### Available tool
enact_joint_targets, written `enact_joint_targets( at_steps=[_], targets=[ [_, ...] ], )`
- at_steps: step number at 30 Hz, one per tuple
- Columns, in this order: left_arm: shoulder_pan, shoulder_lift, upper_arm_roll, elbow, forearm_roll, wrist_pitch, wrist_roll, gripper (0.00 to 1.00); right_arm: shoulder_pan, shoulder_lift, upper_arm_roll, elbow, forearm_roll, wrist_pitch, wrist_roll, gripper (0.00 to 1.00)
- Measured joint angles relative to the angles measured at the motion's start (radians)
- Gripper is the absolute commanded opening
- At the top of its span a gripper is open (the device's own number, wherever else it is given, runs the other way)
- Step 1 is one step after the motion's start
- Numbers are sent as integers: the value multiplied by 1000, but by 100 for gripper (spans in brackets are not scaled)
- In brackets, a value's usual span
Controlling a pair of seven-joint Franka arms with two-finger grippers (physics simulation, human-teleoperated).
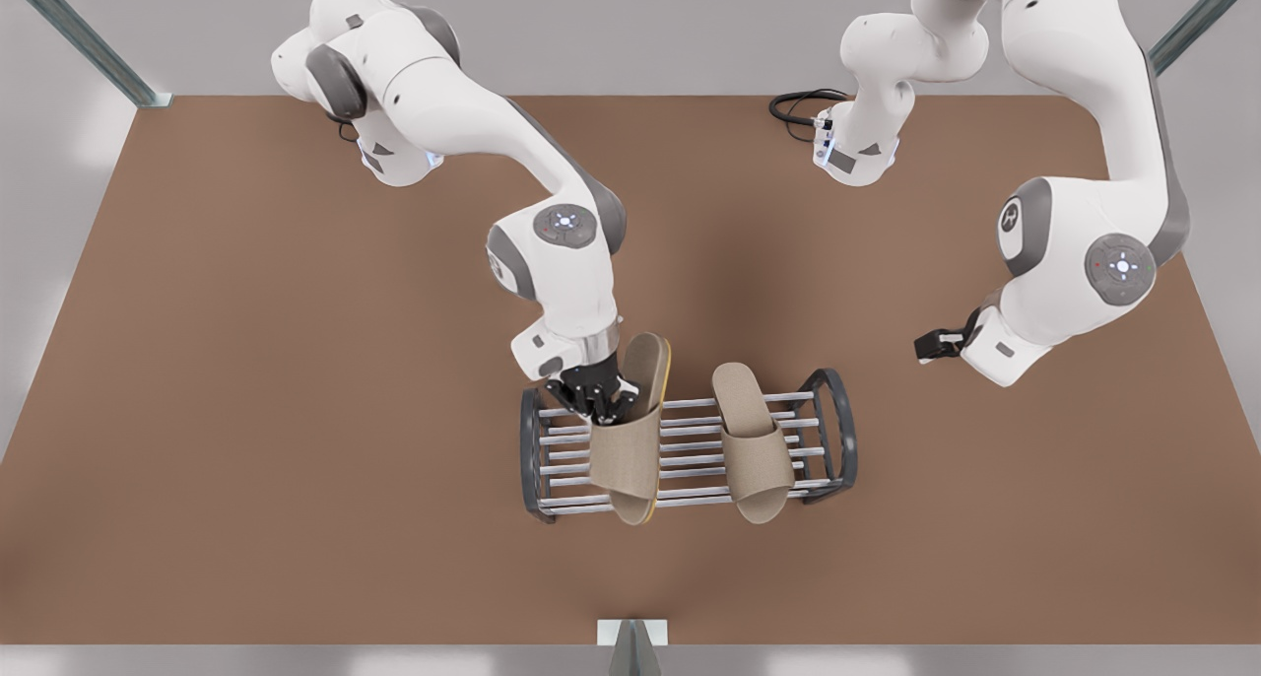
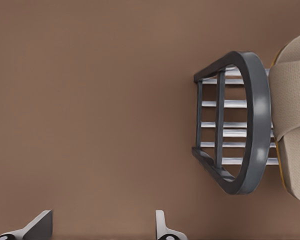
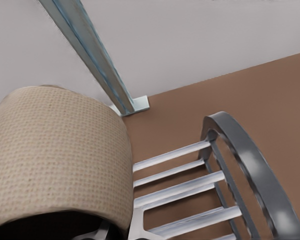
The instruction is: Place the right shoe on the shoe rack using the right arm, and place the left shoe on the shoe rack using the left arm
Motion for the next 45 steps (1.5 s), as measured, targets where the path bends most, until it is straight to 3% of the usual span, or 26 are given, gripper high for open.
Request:
enact_joint_targets(
  at_steps=[21,22,23,25,27,28,29,41,45],
  targets=[
    [4,15,0,-1,28,14,19,100,16,55,-12,-67,-114,33,27,21],
    [4,15,0,-1,29,15,19,100,18,56,-11,-70,-118,34,28,27],
    [5,15,0,-1,29,15,20,100,20,57,-11,-76,-122,34,30,43],
    [6,16,0,-1,29,15,20,100,26,58,-11,-88,-128,38,34,49],
    [6,19,0,-2,29,16,21,100,33,61,-12,-96,-139,42,39,67],
    [5,20,0,-1,29,16,21,100,38,64,-12,-99,-148,44,43,93],
    [5,21,0,-1,29,16,22,100,41,67,-11,-100,-155,45,47,100],
    [5,26,0,0,49,17,21,100,53,49,-1,-100,-173,47,81,100],
    [4,27,0,1,50,18,21,100,53,-35,25,-148,-171,26,89,100]
  ],
)
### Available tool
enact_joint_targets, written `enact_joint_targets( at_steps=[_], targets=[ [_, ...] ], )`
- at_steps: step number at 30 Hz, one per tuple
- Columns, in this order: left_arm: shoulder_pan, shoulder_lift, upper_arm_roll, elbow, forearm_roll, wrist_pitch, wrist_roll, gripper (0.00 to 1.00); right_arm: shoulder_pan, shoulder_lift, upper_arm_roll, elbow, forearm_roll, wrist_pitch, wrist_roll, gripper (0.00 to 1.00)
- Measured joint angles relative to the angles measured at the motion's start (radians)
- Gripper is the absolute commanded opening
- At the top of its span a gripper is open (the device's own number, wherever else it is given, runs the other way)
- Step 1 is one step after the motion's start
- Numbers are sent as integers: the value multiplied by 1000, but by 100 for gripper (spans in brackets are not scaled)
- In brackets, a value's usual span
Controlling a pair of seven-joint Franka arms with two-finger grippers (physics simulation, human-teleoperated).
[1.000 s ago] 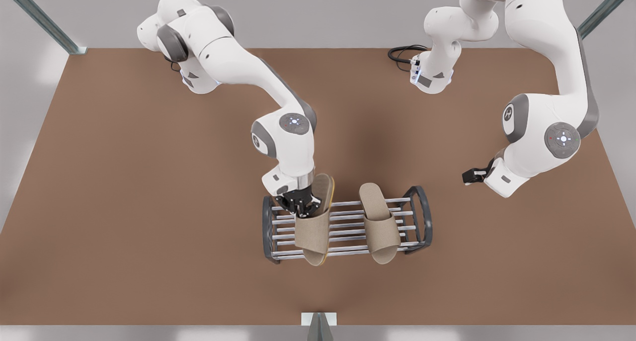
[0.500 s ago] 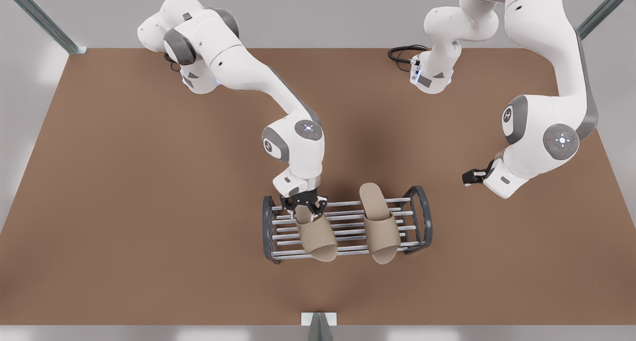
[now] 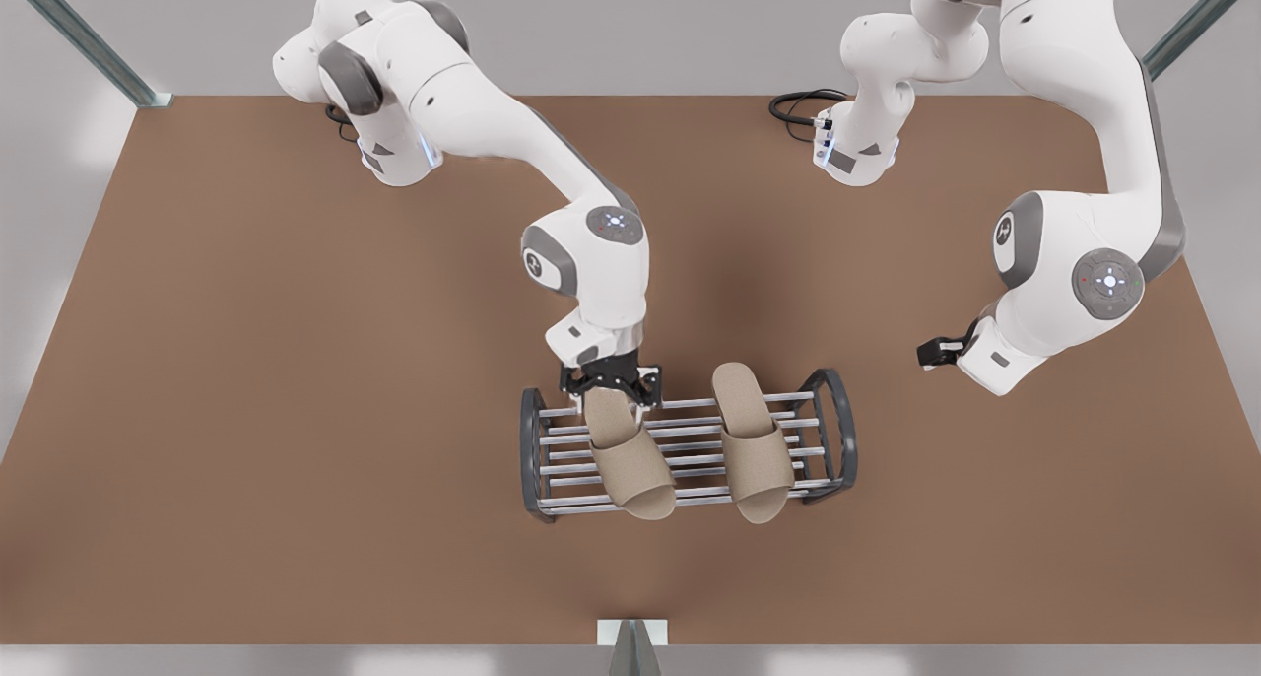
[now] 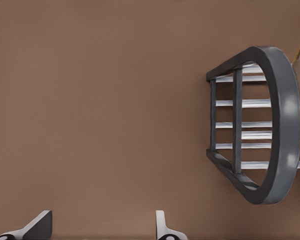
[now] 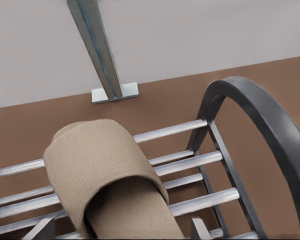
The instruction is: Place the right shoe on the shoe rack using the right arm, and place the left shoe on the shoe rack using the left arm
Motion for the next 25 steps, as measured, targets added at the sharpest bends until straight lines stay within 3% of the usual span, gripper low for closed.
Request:
enact_joint_targets(
  at_steps=[8,13,18,20,23,25],
  targets=[
    [0,-1,0,1,0,0,0,100,-35,-326,42,-129,45,-102,0,100],
    [-3,2,0,1,0,3,-1,100,-303,-641,46,-131,195,-382,-78,100],
    [-1,1,0,1,1,6,-1,100,-707,-649,45,-219,251,-548,-259,100],
    [-1,4,0,0,1,8,-1,100,-995,-653,223,-255,290,-557,-342,100],
    [1,14,0,-1,0,13,-1,100,-1070,-613,251,-261,320,-558,-452,100],
    [1,24,0,-1,0,17,-2,100,-968,-578,267,-250,329,-555,-516,100]
  ],
)
